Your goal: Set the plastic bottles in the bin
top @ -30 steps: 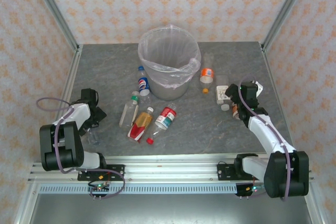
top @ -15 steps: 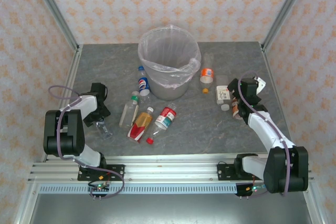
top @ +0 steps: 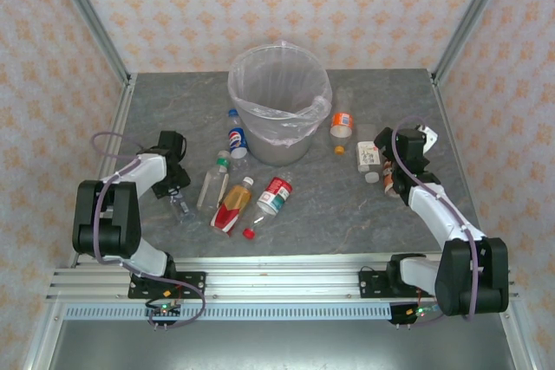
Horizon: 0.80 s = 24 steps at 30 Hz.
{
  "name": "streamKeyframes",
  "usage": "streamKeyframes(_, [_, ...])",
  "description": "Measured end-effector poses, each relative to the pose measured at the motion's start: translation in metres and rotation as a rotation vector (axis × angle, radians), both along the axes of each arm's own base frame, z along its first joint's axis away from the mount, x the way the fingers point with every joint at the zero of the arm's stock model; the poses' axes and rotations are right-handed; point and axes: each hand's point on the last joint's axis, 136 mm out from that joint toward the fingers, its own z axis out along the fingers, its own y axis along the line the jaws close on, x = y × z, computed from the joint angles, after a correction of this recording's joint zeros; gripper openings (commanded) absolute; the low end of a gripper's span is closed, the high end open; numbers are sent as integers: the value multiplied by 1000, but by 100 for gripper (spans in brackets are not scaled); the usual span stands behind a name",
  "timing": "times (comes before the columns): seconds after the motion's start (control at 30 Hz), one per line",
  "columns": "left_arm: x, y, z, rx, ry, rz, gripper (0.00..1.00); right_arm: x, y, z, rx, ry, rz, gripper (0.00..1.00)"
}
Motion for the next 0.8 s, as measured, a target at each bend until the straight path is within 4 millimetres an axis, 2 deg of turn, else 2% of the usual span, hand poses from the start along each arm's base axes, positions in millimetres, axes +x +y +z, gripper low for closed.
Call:
streamKeyframes(0.23, [33, -11, 60, -3, -217, -34, 45, 0, 8, 3, 24, -27, 42, 99])
streamKeyframes(0.63, [58, -18, 158, 1, -509, -25, 41, 2, 11, 13, 87, -139, 29, 99])
streamKeyframes(0.73, [61, -26, 191, -9, -615, -50, 41, 3, 14, 18, 100, -158, 39, 99])
streamKeyframes(0.8, [66, -34, 221, -21, -709, -70, 41, 4, 15, 21, 113, -172, 43, 99])
